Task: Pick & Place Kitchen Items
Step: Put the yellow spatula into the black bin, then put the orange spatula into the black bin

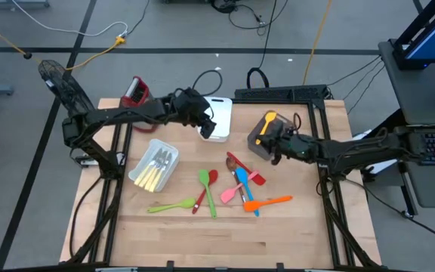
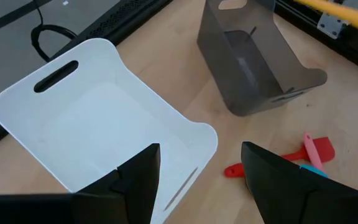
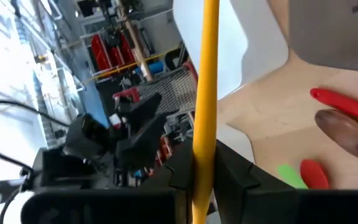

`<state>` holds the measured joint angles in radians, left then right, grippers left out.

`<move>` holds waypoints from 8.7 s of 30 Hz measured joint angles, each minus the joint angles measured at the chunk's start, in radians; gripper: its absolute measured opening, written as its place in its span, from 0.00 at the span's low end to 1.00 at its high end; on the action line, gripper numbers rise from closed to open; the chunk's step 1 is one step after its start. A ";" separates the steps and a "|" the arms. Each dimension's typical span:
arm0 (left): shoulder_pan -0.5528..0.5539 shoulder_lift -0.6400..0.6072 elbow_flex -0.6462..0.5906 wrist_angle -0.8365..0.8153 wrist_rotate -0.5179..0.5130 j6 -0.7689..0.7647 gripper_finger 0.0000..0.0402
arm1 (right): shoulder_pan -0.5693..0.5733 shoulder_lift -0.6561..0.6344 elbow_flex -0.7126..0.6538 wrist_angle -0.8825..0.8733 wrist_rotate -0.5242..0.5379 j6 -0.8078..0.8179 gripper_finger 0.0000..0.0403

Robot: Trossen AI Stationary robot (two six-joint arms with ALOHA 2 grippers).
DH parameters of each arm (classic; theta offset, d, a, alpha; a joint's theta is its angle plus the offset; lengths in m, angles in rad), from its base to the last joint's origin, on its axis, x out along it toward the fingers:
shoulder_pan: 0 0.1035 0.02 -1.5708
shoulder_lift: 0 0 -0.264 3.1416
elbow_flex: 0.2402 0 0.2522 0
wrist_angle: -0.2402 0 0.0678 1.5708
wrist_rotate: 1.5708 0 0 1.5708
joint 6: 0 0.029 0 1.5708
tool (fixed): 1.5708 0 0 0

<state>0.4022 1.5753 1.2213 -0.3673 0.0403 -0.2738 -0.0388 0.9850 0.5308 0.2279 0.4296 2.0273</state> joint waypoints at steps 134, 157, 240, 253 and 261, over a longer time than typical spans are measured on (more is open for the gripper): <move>-0.273 0.001 -0.001 -0.016 0.129 -0.316 0.57 | 0.063 -0.065 0.166 -0.454 -1.031 -1.738 0.00; -0.370 0.001 -0.001 0.182 0.041 -0.180 0.57 | 0.329 0.075 0.241 -0.816 -0.685 -2.045 0.00; -0.430 0.001 -0.002 0.049 0.130 0.007 0.57 | 0.446 0.619 0.243 -0.553 -0.477 -1.939 0.12; -0.433 -0.329 -0.379 0.258 0.048 -0.111 0.57 | 0.446 0.575 0.247 -0.562 -0.479 -1.774 0.06; -0.505 -0.632 -0.574 0.254 -0.101 -0.130 0.57 | 0.421 0.575 0.373 -0.691 -0.538 -1.789 0.06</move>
<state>-0.1025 0.9430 0.6473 -0.1129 -0.0608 -0.4043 0.3822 1.5596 0.9035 -0.4634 -0.1088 0.2380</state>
